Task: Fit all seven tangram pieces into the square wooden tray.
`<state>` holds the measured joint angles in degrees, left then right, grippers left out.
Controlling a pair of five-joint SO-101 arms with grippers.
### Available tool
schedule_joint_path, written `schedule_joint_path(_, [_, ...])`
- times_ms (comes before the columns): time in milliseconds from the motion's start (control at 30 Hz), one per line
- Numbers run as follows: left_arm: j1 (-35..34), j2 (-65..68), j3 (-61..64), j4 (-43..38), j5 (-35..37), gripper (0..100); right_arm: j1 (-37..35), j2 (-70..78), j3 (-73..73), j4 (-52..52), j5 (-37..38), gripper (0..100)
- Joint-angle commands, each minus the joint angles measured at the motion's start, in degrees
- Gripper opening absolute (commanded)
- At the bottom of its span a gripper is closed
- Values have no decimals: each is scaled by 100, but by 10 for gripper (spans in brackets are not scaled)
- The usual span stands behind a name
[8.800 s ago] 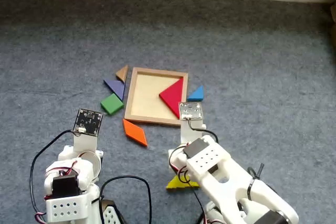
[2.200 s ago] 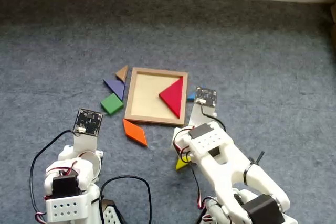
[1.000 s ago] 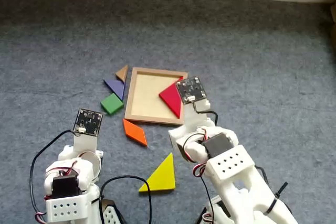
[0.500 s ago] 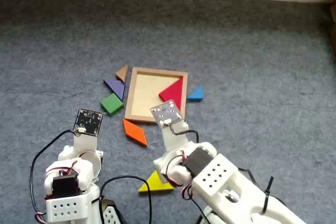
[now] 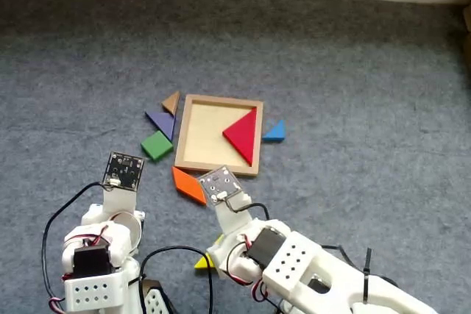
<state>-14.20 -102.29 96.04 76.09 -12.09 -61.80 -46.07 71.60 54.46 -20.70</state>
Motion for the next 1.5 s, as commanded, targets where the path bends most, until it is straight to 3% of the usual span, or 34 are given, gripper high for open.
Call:
schedule_joint_path(0, [40, -154, 110, 35, 35, 56, 171, 22, -31, -110, -44, 141])
schedule_joint_path(400, [40, -154, 110, 35, 35, 56, 734, 171, -31, -110, -35, 141])
schedule_joint_path(567, [40, -154, 110, 35, 35, 56, 1015, 1349, -136, -127, -26, 141])
schedule_joint_path(800, [40, -154, 110, 35, 35, 56, 1727, 2993, -1385, -224, -9, 141])
schedule_joint_path(1233, [40, -154, 110, 35, 35, 56, 3292, 3459, -2818, -207, 2084, 141])
schedule_joint_path(1367, [40, -154, 110, 35, 35, 56, 3266, 3231, -3037, 321, 1978, 141])
schedule_joint_path(1467, [40, -154, 110, 35, 35, 56, 2888, 2791, -3037, 831, 1468, 141])
